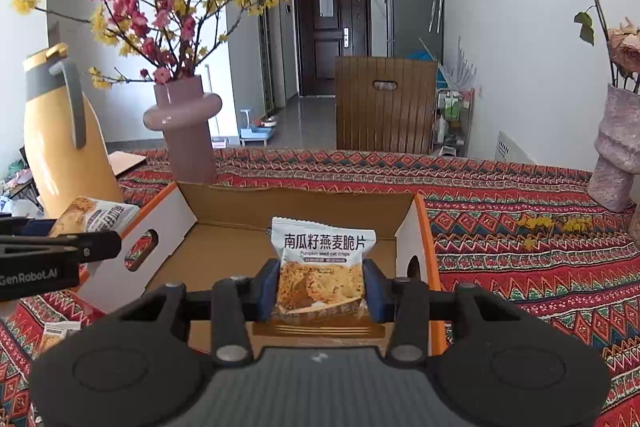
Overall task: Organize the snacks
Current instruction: 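Carry both cracker packets into the cardboard box and open both grippers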
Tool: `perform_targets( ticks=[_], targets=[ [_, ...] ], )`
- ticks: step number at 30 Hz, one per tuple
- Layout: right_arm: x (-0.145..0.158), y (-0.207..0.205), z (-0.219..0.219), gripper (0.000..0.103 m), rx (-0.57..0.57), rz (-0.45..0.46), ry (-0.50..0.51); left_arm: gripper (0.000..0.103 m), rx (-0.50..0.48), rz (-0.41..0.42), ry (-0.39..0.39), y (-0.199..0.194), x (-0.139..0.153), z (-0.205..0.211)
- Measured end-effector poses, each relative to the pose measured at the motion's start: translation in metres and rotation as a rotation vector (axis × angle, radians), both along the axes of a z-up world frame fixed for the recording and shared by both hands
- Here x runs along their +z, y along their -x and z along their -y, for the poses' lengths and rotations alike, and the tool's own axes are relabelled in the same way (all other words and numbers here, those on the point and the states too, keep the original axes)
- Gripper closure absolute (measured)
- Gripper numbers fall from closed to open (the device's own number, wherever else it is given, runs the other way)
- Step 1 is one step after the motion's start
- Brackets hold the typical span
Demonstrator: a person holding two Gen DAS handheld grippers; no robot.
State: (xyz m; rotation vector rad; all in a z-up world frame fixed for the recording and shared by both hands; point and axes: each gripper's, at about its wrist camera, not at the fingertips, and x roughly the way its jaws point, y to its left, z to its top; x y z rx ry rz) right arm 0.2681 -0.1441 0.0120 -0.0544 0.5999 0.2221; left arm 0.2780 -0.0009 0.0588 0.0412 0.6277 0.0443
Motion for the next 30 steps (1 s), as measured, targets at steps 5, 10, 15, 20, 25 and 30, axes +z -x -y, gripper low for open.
perform_targets(
  ticks=[5,10,15,20,25,30],
  targets=[
    [-0.019,-0.023,-0.011,0.06,-0.015,-0.088,0.037,0.053,0.019,-0.067,0.01,-0.02,-0.018,-0.002],
    [-0.026,-0.025,-0.01,0.048,-0.017,-0.104,0.03,0.035,0.021,-0.065,0.01,-0.022,-0.021,-0.004],
    [-0.017,-0.012,-0.002,0.008,-0.025,-0.057,0.0,0.002,0.027,0.006,0.024,-0.01,-0.011,-0.008],
    [-0.01,0.0,0.003,0.0,-0.033,-0.029,-0.016,0.0,0.024,0.053,0.024,0.003,-0.003,-0.009],
    [-0.005,0.015,0.007,0.0,-0.034,-0.004,-0.028,0.0,0.023,0.067,0.03,0.016,-0.001,-0.01],
    [0.001,0.033,0.008,0.0,-0.037,0.029,-0.039,0.0,0.021,0.085,0.038,0.031,0.001,-0.013]
  ],
)
